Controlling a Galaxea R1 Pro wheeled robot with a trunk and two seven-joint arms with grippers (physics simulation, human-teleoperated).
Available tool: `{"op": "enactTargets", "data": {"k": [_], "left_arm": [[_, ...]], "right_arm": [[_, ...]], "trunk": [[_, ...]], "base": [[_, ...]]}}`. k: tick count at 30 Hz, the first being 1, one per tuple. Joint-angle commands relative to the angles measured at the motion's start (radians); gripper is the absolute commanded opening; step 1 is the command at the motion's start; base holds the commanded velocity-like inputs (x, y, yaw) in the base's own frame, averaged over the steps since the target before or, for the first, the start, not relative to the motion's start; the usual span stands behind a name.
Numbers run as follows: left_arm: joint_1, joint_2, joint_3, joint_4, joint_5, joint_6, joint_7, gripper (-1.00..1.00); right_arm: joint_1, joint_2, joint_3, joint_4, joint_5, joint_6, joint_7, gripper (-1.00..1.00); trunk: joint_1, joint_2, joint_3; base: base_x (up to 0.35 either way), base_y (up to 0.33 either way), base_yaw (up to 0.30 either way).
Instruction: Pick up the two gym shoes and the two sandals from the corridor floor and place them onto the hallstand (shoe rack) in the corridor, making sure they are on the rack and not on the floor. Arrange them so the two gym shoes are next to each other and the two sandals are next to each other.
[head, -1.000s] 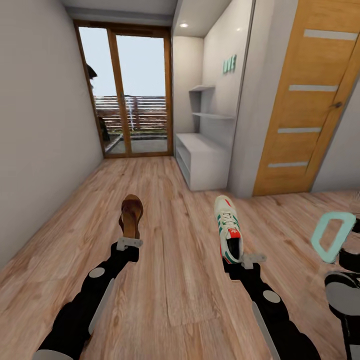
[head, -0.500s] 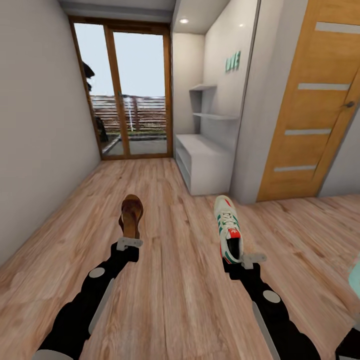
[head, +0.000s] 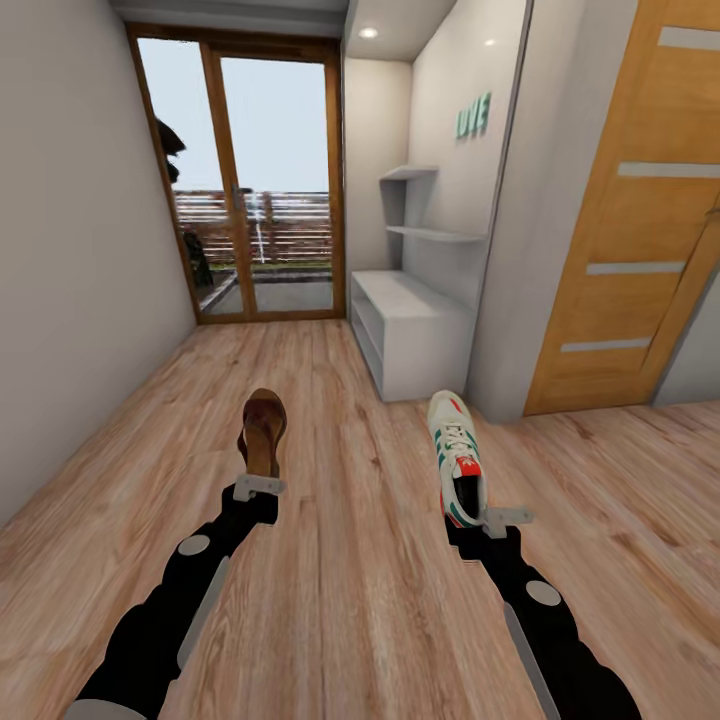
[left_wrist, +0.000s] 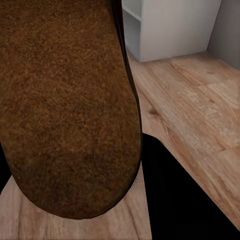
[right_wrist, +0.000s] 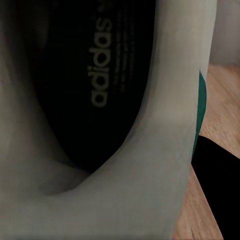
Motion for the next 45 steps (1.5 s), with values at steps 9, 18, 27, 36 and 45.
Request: {"op": "enactTargets", "data": {"k": [9,18,27,36,45], "left_arm": [[0.000,0.001,-0.001,-0.002,-0.003,0.006,-0.003,-1.00],[0.000,0.001,-0.001,-0.002,-0.003,0.006,-0.003,-1.00],[0.000,0.001,-0.001,-0.002,-0.003,0.006,-0.003,-1.00],[0.000,0.001,-0.001,-0.002,-0.003,0.006,-0.003,-1.00],[0.000,0.001,-0.001,-0.002,-0.003,0.006,-0.003,-1.00]], "right_arm": [[0.000,0.000,0.000,-0.002,0.000,0.006,-0.001,-1.00],[0.000,0.000,0.000,-0.002,0.000,0.006,-0.001,-1.00],[0.000,0.000,0.000,-0.002,0.000,0.006,-0.001,-1.00],[0.000,0.000,0.000,-0.002,0.000,0.006,-0.001,-1.00],[0.000,0.000,0.000,-0.002,0.000,0.006,-0.001,-1.00]], "trunk": [[0.000,0.000,-0.001],[0.000,0.000,-0.001],[0.000,0.000,-0.001],[0.000,0.000,-0.001],[0.000,0.000,-0.003]], "base": [[0.347,0.000,0.000],[0.347,0.000,0.000],[0.347,0.000,0.000],[0.348,0.000,0.000],[0.347,0.000,0.104]]}}
